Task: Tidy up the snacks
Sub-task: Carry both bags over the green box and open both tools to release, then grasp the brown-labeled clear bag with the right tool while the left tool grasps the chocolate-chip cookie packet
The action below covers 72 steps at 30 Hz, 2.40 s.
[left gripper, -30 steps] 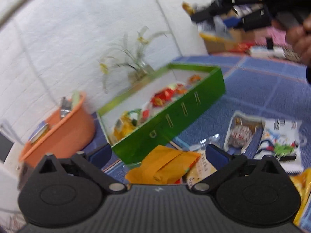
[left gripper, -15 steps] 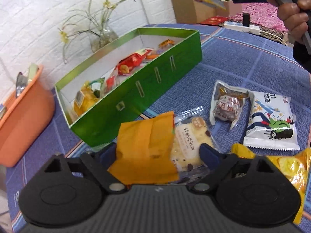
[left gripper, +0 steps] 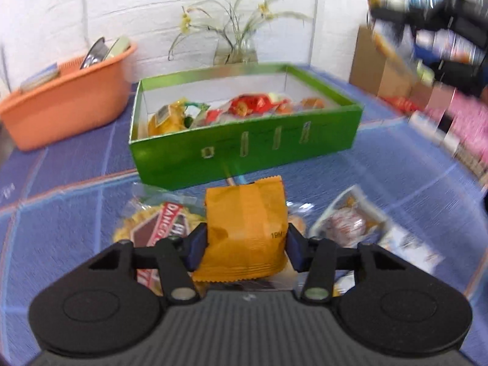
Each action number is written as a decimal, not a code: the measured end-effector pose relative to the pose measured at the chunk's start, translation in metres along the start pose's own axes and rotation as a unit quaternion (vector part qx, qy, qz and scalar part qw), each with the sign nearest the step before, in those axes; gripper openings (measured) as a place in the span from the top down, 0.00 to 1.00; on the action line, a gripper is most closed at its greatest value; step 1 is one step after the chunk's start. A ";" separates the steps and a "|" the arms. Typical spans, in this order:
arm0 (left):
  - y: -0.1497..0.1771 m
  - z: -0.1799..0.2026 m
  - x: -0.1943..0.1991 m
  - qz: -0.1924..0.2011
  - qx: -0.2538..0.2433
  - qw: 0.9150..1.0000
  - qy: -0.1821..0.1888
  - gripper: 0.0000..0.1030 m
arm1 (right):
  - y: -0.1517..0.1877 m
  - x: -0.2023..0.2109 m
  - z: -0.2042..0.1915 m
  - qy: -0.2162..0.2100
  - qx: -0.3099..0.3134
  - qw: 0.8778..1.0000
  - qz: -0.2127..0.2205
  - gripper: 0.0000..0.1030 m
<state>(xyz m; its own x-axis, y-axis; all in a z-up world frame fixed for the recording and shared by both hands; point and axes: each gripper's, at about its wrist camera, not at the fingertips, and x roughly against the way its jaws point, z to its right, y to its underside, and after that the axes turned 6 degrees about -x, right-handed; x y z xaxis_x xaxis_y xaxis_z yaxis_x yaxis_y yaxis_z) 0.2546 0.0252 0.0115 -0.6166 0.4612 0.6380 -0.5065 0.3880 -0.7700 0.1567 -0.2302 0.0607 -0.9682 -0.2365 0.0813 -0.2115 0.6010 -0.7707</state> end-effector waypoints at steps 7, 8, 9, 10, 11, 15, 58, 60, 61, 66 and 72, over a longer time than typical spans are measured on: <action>0.010 -0.014 0.068 0.102 0.107 0.988 0.044 0.51 | -0.007 -0.003 0.016 0.027 -0.028 0.999 -0.016 0.31; 0.006 -0.014 0.076 0.114 0.109 0.987 0.043 0.51 | -0.010 -0.001 0.018 0.030 -0.030 0.999 -0.010 0.31; 0.000 -0.016 0.083 0.128 0.110 0.985 0.041 0.51 | -0.013 0.003 0.019 0.032 -0.030 0.999 -0.001 0.31; -0.005 -0.017 0.088 0.142 0.113 0.983 0.037 0.51 | -0.016 0.007 0.021 0.034 -0.031 0.999 0.009 0.31; -0.014 -0.019 0.092 0.158 0.115 0.980 0.032 0.51 | -0.020 0.012 0.022 0.035 -0.030 0.999 0.022 0.31; -0.053 -0.023 0.075 0.186 0.113 0.976 0.001 0.51 | -0.031 0.024 0.023 0.042 -0.018 0.997 0.065 0.31; 0.015 0.030 -0.026 0.019 -0.040 0.997 0.062 0.01 | 0.071 -0.016 0.009 0.003 0.364 0.902 -0.234 0.00; 0.017 0.025 -0.032 0.019 -0.043 0.997 0.053 0.01 | 0.084 -0.015 0.004 -0.025 0.434 0.869 -0.238 0.00; 0.018 0.021 -0.036 0.010 -0.042 0.998 0.053 0.01 | 0.089 -0.017 0.002 -0.035 0.460 0.854 -0.241 0.00; 0.013 0.012 -0.045 -0.007 -0.061 0.996 0.061 0.01 | 0.094 -0.043 -0.008 -0.096 0.492 0.810 -0.303 0.00; 0.005 0.011 -0.053 -0.029 -0.091 0.994 0.055 0.06 | 0.086 -0.065 0.006 -0.128 0.430 0.825 -0.344 0.13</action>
<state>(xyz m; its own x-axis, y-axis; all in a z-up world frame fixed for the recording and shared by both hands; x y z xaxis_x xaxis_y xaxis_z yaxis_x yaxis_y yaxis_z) 0.2779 -0.0063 -0.0264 -0.5155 0.5136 0.6859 -0.4156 0.5501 -0.7243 0.2019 -0.1678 -0.0144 -0.5749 -0.5154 0.6355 -0.4192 -0.4814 -0.7697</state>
